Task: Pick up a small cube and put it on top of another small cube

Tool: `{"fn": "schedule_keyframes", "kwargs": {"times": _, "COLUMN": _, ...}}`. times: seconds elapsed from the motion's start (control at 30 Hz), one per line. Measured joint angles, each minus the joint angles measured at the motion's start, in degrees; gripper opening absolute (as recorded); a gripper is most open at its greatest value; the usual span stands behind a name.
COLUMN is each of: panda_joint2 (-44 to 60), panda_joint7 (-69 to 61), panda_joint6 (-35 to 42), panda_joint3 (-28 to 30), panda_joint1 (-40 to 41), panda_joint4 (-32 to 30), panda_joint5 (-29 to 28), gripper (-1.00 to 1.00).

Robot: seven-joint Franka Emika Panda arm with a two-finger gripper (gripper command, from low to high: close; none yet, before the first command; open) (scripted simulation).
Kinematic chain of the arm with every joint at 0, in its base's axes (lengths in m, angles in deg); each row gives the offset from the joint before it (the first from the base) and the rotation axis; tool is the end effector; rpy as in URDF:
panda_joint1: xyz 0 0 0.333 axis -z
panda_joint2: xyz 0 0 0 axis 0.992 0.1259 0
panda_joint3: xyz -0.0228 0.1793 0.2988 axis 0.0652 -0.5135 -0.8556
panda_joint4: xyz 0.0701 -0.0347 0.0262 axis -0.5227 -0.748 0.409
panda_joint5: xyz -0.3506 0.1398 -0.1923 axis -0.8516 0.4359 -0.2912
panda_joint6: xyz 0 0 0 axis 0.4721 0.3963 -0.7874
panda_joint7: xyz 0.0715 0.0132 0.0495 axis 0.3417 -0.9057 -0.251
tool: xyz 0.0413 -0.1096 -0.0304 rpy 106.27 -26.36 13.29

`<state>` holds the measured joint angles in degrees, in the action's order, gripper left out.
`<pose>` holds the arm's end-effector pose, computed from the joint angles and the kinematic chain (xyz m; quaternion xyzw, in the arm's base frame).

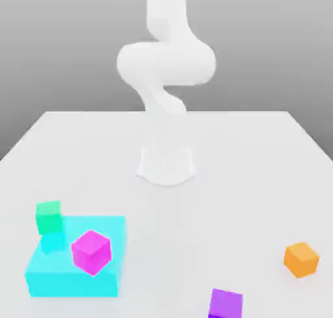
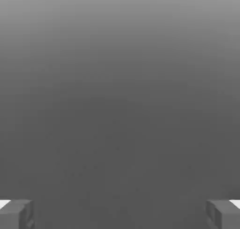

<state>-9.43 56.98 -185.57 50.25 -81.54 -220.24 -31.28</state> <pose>0.3991 0.0093 0.6930 -0.8545 0.3757 -0.3341 0.1303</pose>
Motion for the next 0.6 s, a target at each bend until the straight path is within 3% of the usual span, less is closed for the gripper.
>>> {"fn": "schedule_keyframes", "kwargs": {"times": 0.6, "panda_joint2": 37.78, "panda_joint7": 21.6, "panda_joint6": -11.33, "panda_joint3": -9.78, "panda_joint1": 4.12, "panda_joint4": -1.39, "panda_joint5": -9.81, "gripper": 0.0}}
